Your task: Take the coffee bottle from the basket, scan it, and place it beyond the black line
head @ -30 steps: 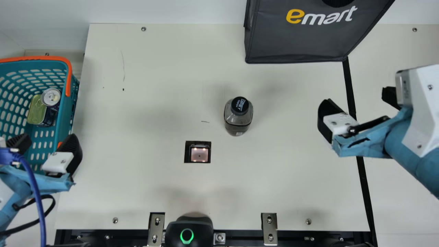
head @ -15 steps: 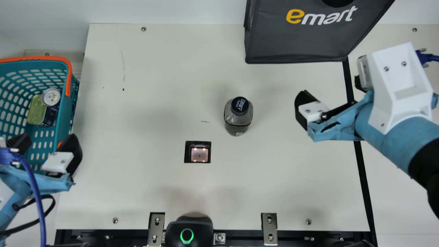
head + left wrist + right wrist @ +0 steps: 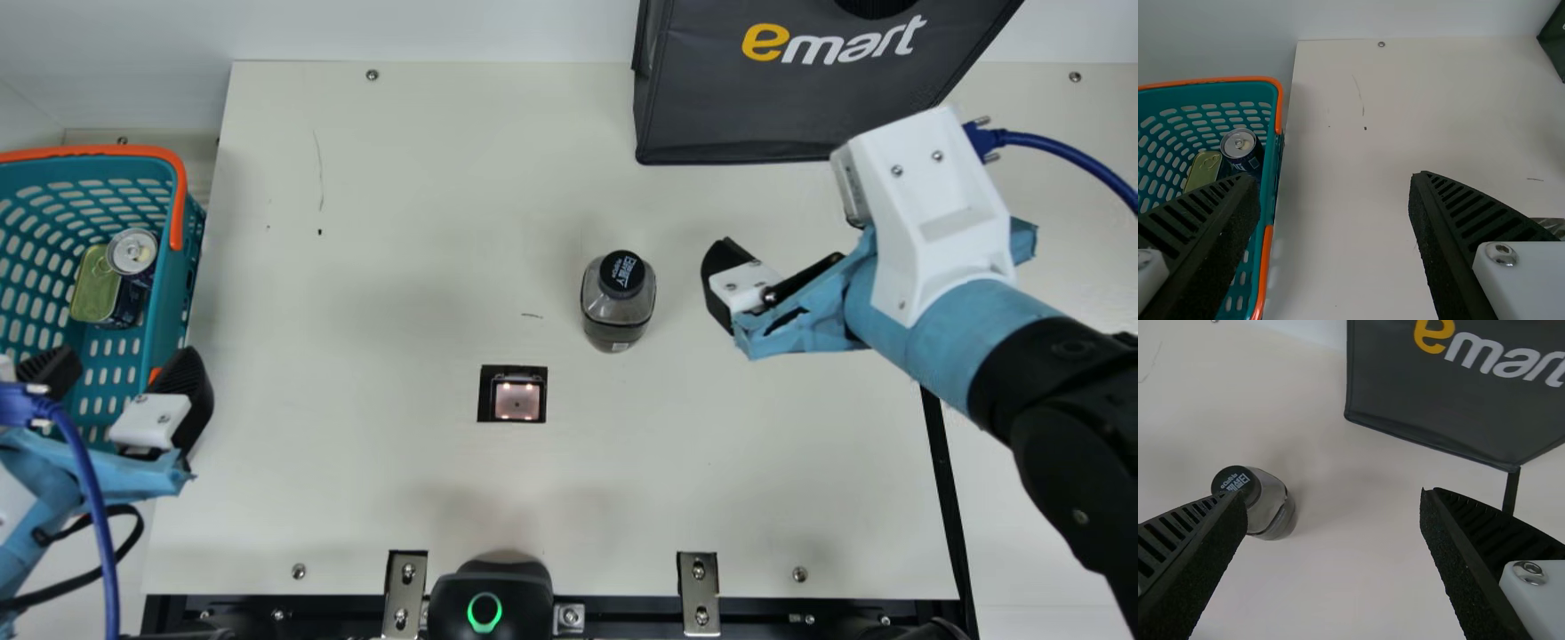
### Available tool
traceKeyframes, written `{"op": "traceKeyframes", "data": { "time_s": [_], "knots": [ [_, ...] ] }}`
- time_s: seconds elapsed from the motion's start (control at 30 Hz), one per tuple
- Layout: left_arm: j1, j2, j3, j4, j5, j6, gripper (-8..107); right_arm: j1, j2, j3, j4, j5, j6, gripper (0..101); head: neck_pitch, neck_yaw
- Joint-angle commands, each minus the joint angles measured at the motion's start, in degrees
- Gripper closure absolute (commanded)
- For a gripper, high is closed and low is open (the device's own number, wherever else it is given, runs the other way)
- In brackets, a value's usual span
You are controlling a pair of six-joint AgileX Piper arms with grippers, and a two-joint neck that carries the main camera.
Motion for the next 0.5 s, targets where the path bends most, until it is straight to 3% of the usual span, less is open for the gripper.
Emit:
{"op": "traceKeyframes", "data": {
  "time_s": [0.0,0.47],
  "knots": [
    [0.00,0.00,0.00,0.00,0.00,0.00,9,0.71,0.39,0.02,0.21,-0.32,0.18,10,-1.48,0.09],
    [0.00,0.00,0.00,0.00,0.00,0.00,9,6.38,4.15,0.57,-1.70,-2.98,3.98,10,-1.48,0.09]
  ]
}}
